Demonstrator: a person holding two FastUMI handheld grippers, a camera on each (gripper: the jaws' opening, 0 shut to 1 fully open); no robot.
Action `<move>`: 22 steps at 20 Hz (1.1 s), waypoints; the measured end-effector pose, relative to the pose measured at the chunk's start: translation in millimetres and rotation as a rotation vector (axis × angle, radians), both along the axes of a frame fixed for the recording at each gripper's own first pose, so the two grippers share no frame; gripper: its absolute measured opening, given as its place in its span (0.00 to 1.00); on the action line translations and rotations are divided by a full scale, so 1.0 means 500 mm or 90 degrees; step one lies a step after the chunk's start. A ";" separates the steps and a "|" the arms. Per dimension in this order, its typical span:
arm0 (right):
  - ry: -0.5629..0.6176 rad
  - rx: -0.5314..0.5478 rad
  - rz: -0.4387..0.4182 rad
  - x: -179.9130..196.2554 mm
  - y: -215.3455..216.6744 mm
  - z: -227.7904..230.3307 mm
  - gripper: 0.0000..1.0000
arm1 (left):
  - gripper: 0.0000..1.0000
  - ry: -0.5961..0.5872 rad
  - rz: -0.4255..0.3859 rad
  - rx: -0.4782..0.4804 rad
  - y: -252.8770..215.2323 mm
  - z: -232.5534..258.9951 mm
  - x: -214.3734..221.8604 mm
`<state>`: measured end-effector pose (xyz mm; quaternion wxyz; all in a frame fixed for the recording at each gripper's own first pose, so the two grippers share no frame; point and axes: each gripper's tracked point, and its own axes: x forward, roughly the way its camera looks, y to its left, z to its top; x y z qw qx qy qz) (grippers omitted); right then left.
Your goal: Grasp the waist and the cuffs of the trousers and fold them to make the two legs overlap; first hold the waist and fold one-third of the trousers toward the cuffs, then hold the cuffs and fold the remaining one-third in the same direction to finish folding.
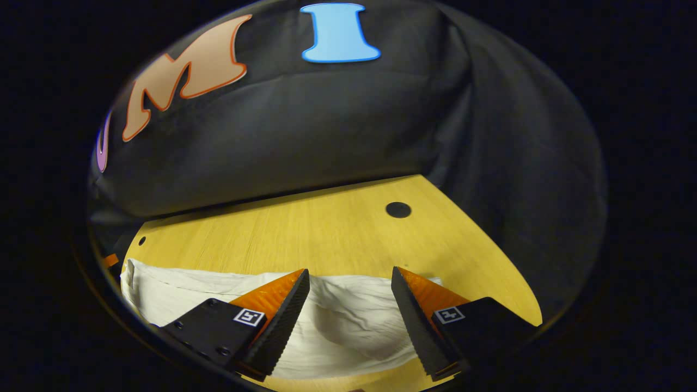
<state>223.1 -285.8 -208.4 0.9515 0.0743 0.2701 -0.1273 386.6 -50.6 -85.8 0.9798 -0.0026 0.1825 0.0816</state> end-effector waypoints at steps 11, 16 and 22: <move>0.045 0.008 -0.122 -0.215 -0.257 -0.054 0.97 | 0.95 0.005 0.021 -0.010 -0.058 -0.005 -0.131; 0.049 0.078 -0.094 -0.208 -0.205 -0.109 0.92 | 0.95 0.006 0.048 -0.001 -0.076 -0.008 -0.168; 0.066 0.108 -0.035 -0.181 -0.159 -0.154 0.97 | 0.95 0.009 0.076 -0.004 -0.108 -0.014 -0.220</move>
